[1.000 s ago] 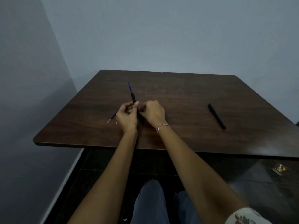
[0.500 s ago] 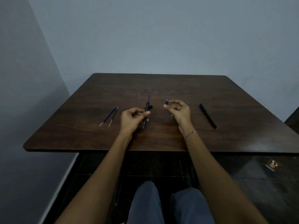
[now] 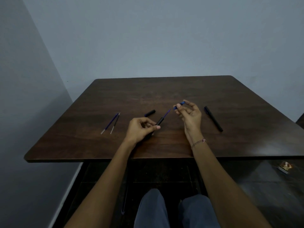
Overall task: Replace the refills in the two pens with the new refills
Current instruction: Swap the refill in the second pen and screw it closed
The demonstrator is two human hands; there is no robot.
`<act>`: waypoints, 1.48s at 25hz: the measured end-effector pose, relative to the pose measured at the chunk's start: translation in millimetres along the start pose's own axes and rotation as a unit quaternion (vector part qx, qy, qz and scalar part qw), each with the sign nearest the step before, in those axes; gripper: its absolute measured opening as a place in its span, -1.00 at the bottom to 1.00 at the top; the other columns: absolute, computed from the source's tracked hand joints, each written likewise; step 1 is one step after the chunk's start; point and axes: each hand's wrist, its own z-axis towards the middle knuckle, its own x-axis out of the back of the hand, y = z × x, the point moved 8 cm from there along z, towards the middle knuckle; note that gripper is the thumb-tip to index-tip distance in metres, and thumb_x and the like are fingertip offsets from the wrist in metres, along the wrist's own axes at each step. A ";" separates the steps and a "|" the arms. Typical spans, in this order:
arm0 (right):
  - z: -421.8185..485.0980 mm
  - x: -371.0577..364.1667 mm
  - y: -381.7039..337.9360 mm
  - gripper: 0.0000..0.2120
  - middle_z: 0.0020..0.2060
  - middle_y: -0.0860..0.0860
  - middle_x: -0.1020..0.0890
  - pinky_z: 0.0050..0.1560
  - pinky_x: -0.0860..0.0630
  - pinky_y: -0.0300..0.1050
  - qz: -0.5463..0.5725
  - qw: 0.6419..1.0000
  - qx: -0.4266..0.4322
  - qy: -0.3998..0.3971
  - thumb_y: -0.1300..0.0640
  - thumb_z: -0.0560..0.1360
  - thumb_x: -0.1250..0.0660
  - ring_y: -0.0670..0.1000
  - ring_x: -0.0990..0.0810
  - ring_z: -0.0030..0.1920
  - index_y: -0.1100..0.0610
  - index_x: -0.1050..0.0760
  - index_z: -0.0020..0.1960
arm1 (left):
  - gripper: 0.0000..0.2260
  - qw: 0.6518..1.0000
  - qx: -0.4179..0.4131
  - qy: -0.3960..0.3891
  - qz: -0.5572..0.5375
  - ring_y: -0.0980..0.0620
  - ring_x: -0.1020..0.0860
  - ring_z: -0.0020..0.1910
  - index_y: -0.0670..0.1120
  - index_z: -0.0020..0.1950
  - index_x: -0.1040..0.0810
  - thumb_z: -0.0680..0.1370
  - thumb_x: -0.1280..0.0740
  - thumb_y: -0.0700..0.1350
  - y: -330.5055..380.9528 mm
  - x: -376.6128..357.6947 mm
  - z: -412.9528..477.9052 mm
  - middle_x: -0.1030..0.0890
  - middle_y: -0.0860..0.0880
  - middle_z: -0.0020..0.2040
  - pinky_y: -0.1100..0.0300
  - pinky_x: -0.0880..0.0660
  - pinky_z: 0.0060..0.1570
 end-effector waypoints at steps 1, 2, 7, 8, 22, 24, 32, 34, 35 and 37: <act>-0.1 0.3 -1.3 -0.72 -0.28 0.09 -0.69 -0.21 -0.57 -0.25 0.011 1.000 0.006 0.006 0.33 0.41 -0.43 -0.06 -0.67 -0.27 0.16 -0.43 0.05 | -0.88 1.000 -0.002 -0.003 0.005 0.11 -0.59 -0.46 -0.06 -0.25 -0.63 0.33 -0.55 -0.13 -0.3 0.1 0.1 -0.63 -0.01 -0.46 0.29 -0.49 -0.39; -0.2 0.4 -2.3 -0.72 -0.25 0.12 -0.68 -0.21 -0.57 -0.26 0.015 1.000 0.010 0.010 0.33 0.42 -0.42 -0.05 -0.67 -0.27 0.17 -0.42 0.05 | -0.88 1.000 -0.002 -0.005 0.009 0.11 -0.60 -0.45 -0.05 -0.24 -0.64 0.33 -0.55 -0.12 -0.5 0.6 0.3 -0.64 -0.01 -0.45 0.30 -0.50 -0.38; -2.6 -4.3 -4.1 -0.73 -0.25 0.12 -0.68 -0.22 -0.57 -0.28 -0.015 1.000 0.019 -0.011 0.33 0.42 -0.42 -0.06 -0.68 -0.25 0.14 -0.43 0.03 | -0.88 1.000 -0.004 -0.008 0.014 0.11 -0.60 -0.44 -0.03 -0.24 -0.64 0.32 -0.56 -0.10 -1.2 0.0 1.8 -0.65 -0.02 -0.44 0.31 -0.49 -0.38; -3.0 -6.0 -3.9 -0.73 -0.25 0.12 -0.68 -0.22 -0.57 -0.28 -0.023 0.999 0.020 -0.018 0.34 0.42 -0.42 -0.06 -0.68 -0.25 0.13 -0.43 0.02 | -0.88 1.000 -0.004 -0.009 0.015 0.11 -0.60 -0.43 -0.03 -0.25 -0.64 0.32 -0.56 -0.10 -1.3 -0.3 2.2 -0.65 -0.01 -0.44 0.31 -0.49 -0.37; -14.2 -33.6 7.6 -0.70 -0.22 0.10 -0.68 -0.22 -0.59 -0.27 -0.101 0.980 -0.020 -0.167 0.37 0.45 -0.38 -0.05 -0.69 -0.15 0.20 -0.42 0.13 | -0.88 1.000 -0.003 -0.005 0.014 0.15 -0.61 -0.43 -0.02 -0.22 -0.64 0.34 -0.55 -0.11 -2.3 1.9 2.4 -0.65 0.04 -0.44 0.38 -0.48 -0.38; -16.1 -36.0 6.6 -0.69 -0.20 0.15 -0.66 -0.22 -0.59 -0.28 -0.099 0.978 -0.022 -0.180 0.38 0.44 -0.37 -0.06 -0.70 -0.16 0.24 -0.41 0.15 | -0.88 1.000 -0.001 -0.002 0.008 0.12 -0.63 -0.40 -0.01 -0.21 -0.64 0.34 -0.55 -0.11 -2.8 2.4 2.2 -0.65 0.03 -0.43 0.33 -0.51 -0.35; -12.8 -35.6 9.8 -0.73 -0.29 0.05 -0.69 -0.25 -0.58 -0.27 -0.122 0.974 -0.007 -0.191 0.32 0.43 -0.42 -0.04 -0.69 -0.23 0.15 -0.44 0.07 | -0.89 1.000 -0.002 -0.008 -0.002 0.09 -0.65 -0.36 -0.03 -0.18 -0.65 0.34 -0.53 -0.11 -1.0 2.8 0.8 -0.67 -0.01 -0.38 0.33 -0.54 -0.33; -12.0 -36.6 11.4 -0.74 -0.33 0.03 -0.68 -0.27 -0.57 -0.26 -0.132 0.972 -0.001 -0.196 0.30 0.42 -0.43 -0.04 -0.67 -0.27 0.12 -0.44 0.03 | -0.89 1.000 -0.004 -0.009 -0.009 0.11 -0.64 -0.38 -0.04 -0.19 -0.65 0.35 -0.53 -0.13 -1.0 1.8 0.1 -0.66 0.00 -0.40 0.36 -0.52 -0.36; -11.5 -36.7 12.0 -0.74 -0.35 0.02 -0.67 -0.28 -0.56 -0.26 -0.134 0.972 0.002 -0.194 0.29 0.41 -0.44 -0.05 -0.66 -0.30 0.11 -0.44 0.02 | -0.89 1.000 -0.005 -0.010 -0.008 0.12 -0.64 -0.39 -0.03 -0.19 -0.65 0.35 -0.53 -0.13 -0.9 1.7 -0.1 -0.66 0.01 -0.40 0.38 -0.51 -0.37; -9.7 -37.3 12.2 -0.74 -0.37 0.00 -0.64 -0.29 -0.56 -0.25 -0.133 0.973 0.006 -0.191 0.28 0.41 -0.44 -0.07 -0.64 -0.33 0.12 -0.44 0.02 | -0.90 1.000 -0.011 -0.009 -0.003 0.12 -0.64 -0.39 -0.02 -0.20 -0.65 0.35 -0.53 -0.12 0.0 1.1 1.3 -0.67 0.02 -0.40 0.39 -0.49 -0.39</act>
